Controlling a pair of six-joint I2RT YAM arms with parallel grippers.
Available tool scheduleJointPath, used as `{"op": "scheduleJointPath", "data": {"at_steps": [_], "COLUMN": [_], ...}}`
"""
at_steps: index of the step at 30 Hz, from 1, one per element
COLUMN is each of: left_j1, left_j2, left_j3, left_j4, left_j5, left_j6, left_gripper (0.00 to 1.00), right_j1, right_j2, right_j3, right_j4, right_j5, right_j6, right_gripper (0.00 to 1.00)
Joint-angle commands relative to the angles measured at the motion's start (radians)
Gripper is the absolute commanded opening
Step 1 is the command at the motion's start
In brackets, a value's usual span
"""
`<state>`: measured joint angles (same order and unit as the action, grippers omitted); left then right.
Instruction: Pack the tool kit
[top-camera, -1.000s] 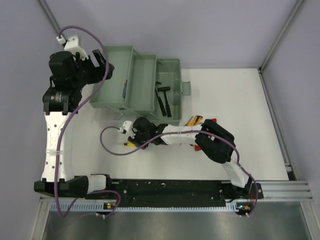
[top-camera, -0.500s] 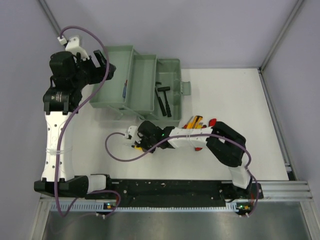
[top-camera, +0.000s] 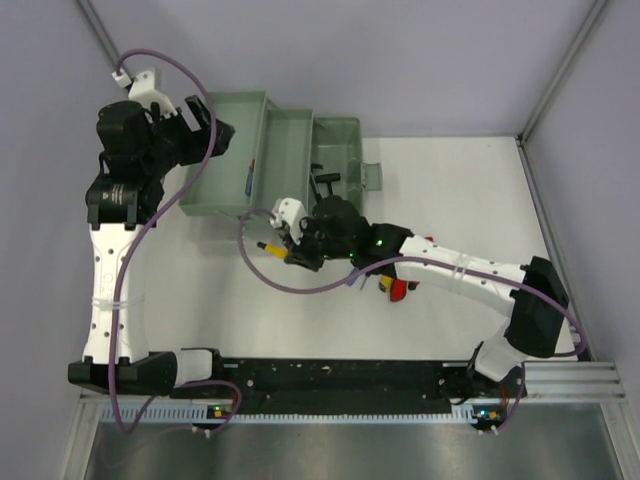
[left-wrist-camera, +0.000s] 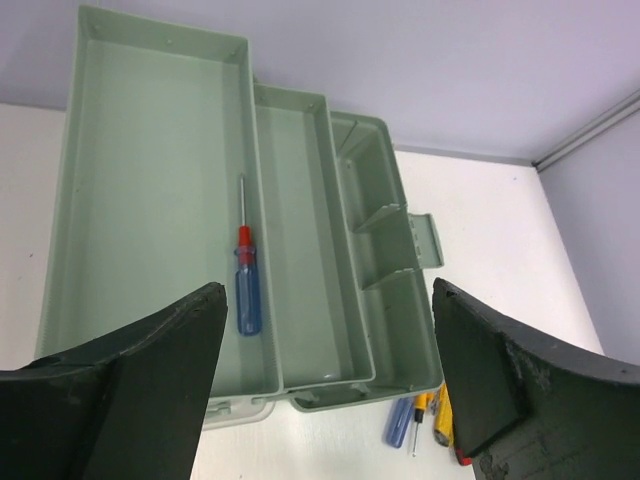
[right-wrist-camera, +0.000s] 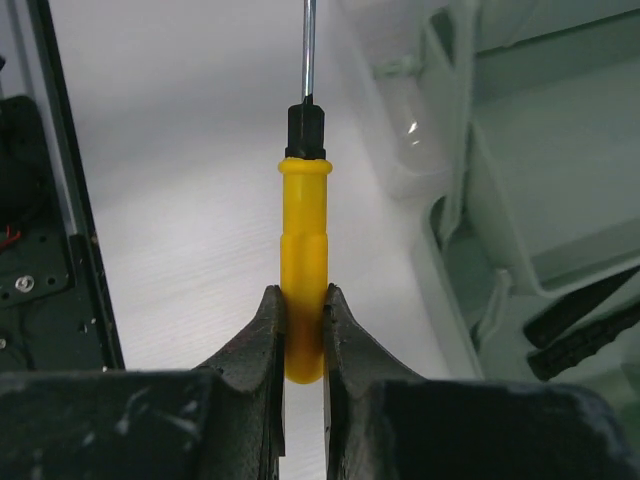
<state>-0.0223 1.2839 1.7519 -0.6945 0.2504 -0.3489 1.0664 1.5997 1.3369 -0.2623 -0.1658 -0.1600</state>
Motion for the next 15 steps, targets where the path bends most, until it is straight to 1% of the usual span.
{"op": "scheduleJointPath", "data": {"at_steps": [1, 4, 6, 9, 13, 15], "left_j1": [-0.002, -0.01, -0.018, -0.036, -0.068, -0.091], "left_j2": [-0.066, -0.083, -0.08, -0.077, -0.066, -0.037], "left_j3": [0.008, -0.041, -0.068, -0.132, -0.245, -0.281], "left_j4": [0.145, 0.229, 0.265, 0.331, 0.519, 0.594], "left_j5": [0.058, 0.124, 0.174, 0.242, 0.367, 0.418], "left_j6": [-0.059, -0.09, -0.113, -0.143, -0.228, -0.269], "left_gripper": [0.87, 0.87, 0.88, 0.88, 0.88, 0.88], "right_j1": [-0.078, -0.132, -0.17, -0.233, -0.281, -0.301], "right_j2": [-0.055, -0.046, -0.037, -0.024, 0.008, 0.014], "right_j3": [0.087, 0.123, 0.145, 0.159, 0.214, 0.219], "right_j4": [0.064, 0.135, 0.194, 0.309, 0.348, 0.377], "right_j5": [-0.029, -0.027, -0.035, -0.078, -0.156, -0.187], "right_j6": [0.079, 0.152, 0.268, 0.384, 0.453, 0.493], "right_gripper": [0.0, 0.0, 0.0, 0.0, 0.0, 0.0]}}
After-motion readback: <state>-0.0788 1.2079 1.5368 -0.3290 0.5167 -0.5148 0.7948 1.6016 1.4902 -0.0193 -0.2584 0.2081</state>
